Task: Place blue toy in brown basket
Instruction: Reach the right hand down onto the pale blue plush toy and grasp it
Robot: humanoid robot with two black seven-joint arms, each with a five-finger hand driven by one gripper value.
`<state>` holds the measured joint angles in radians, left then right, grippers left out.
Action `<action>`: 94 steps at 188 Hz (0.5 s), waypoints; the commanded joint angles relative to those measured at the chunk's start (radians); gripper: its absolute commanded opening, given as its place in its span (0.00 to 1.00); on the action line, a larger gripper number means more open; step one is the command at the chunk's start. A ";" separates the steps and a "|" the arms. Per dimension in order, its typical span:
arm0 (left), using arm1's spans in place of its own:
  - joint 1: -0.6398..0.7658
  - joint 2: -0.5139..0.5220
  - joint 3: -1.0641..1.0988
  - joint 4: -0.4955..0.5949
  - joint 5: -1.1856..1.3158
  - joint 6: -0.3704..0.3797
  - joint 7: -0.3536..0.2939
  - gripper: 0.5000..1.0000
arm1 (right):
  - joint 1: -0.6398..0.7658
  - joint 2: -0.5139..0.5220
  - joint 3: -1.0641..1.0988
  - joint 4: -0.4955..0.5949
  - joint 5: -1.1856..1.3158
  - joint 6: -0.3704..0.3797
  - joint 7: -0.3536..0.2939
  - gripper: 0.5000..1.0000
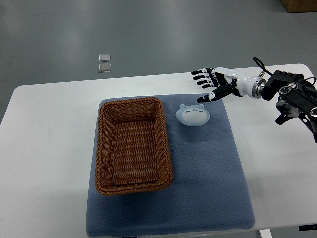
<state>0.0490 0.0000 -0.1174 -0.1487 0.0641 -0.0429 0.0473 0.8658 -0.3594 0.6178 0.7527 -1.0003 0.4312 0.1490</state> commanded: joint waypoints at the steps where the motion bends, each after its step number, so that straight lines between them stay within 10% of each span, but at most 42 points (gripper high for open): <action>1: 0.000 0.000 -0.001 0.000 0.000 0.000 0.000 1.00 | 0.028 -0.021 -0.070 0.025 -0.178 0.003 0.015 0.82; 94: 0.000 0.000 0.001 0.000 0.000 -0.002 0.000 1.00 | 0.145 0.023 -0.270 0.027 -0.227 -0.031 0.012 0.82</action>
<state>0.0492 0.0000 -0.1166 -0.1488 0.0646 -0.0431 0.0477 0.9993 -0.3684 0.3538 0.7795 -1.2282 0.4007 0.1643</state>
